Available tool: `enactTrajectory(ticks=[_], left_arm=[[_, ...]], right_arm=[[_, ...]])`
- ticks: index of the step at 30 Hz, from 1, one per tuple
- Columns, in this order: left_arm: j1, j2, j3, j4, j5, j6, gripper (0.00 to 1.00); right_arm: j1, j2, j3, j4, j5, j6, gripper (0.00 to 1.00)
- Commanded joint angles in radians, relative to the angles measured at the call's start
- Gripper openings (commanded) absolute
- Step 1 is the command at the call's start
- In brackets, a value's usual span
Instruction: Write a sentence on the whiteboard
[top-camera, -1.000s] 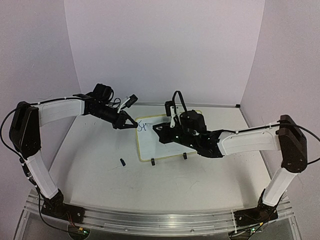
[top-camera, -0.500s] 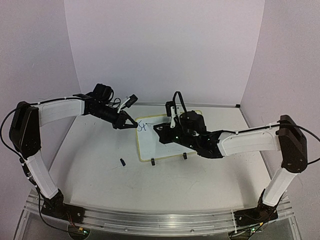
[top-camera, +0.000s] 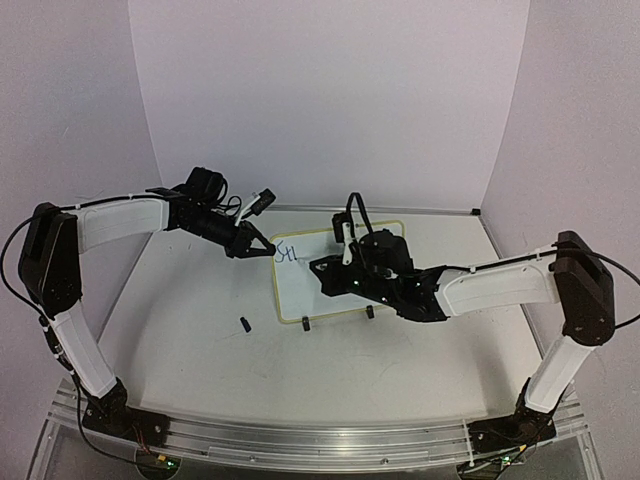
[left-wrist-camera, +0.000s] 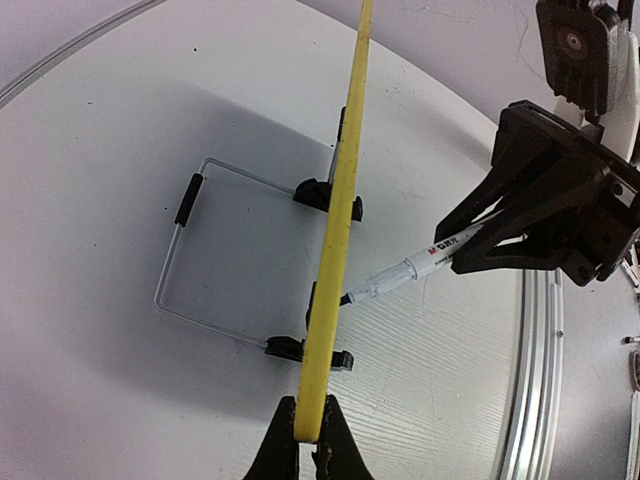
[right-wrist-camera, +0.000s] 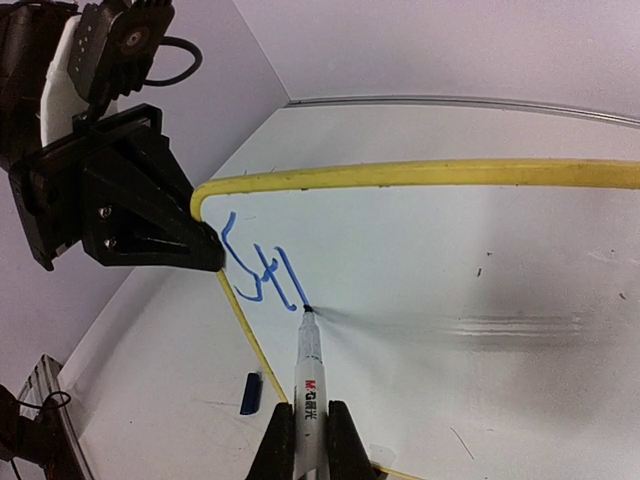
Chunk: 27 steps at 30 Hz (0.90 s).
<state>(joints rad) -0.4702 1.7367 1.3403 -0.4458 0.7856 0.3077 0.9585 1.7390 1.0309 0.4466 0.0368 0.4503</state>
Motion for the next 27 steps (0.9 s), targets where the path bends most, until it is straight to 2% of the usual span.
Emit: enactTrajectory(ticks=[1, 17, 27], left_arm=[[-0.008, -0.002, 0.013, -0.036, -0.052, 0.034, 0.0], [-0.012, -0.003, 0.013, -0.04, -0.056, 0.036, 0.0], [-0.013, -0.003, 0.014, -0.042, -0.06, 0.038, 0.0]], right_arm=[[-0.003, -0.022, 0.006, 0.049, 0.022, 0.014, 0.0], [-0.004, -0.058, -0.032, 0.112, 0.075, 0.027, 0.0], [-0.003, -0.115, -0.093, 0.164, 0.005, 0.016, 0.0]])
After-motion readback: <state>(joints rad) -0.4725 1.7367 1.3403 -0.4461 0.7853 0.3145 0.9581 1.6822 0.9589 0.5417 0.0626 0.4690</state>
